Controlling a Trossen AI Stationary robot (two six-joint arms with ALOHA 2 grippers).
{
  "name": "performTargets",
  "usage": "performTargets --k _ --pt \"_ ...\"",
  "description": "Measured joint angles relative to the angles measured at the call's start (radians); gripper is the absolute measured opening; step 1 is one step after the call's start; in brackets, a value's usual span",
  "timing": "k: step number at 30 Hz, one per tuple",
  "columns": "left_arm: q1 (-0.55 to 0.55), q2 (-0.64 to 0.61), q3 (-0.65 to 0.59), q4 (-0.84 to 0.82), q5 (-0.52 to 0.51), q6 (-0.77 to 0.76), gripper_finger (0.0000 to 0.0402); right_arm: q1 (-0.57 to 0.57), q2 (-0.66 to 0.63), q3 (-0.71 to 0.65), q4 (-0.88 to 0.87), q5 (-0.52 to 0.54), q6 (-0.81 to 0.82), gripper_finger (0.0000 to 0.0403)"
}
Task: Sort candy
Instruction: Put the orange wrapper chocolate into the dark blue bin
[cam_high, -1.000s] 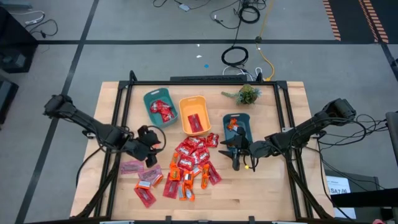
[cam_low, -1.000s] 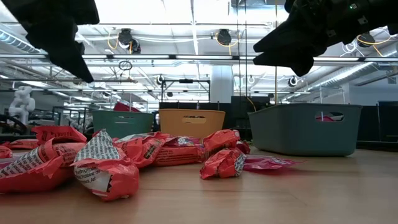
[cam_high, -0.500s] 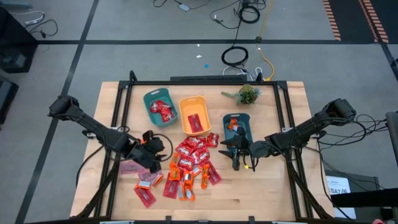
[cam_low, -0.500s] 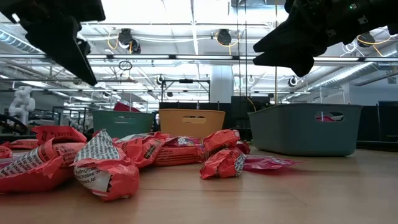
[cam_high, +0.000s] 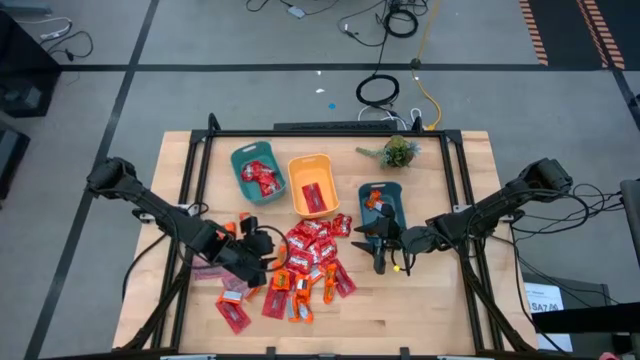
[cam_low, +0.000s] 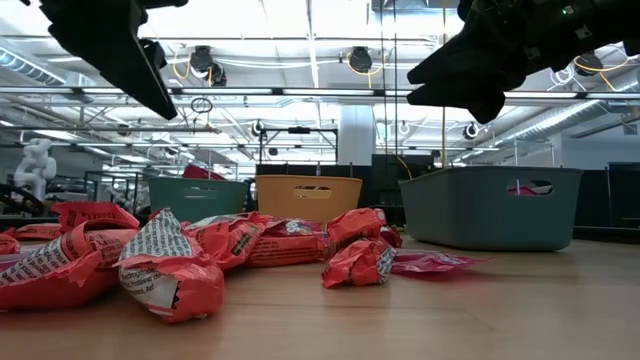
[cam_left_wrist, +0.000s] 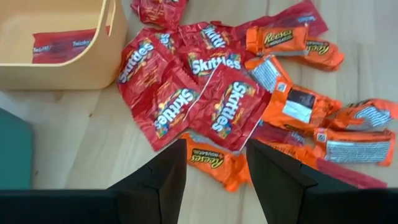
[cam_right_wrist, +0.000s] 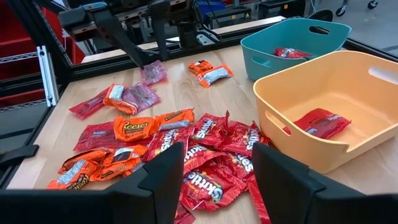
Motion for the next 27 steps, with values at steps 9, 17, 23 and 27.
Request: performTargets --k 9,17,23,27 --pt "0.003 0.0 0.0 0.037 -0.001 -0.001 0.0178 0.0 0.0 0.0 0.0 0.0 0.0 0.018" --pt "0.02 0.0 0.0 0.027 -0.005 -0.053 0.0212 0.0 0.0 0.0 -0.001 0.0 0.0 0.018" --pt "0.025 0.0 0.0 0.036 -0.021 -0.053 0.0269 0.0 0.0 0.0 -0.001 0.0 0.0 0.018" --pt "0.025 0.0 0.0 0.036 -0.003 -0.057 0.028 0.0 0.0 0.0 -0.003 0.0 0.0 0.018"
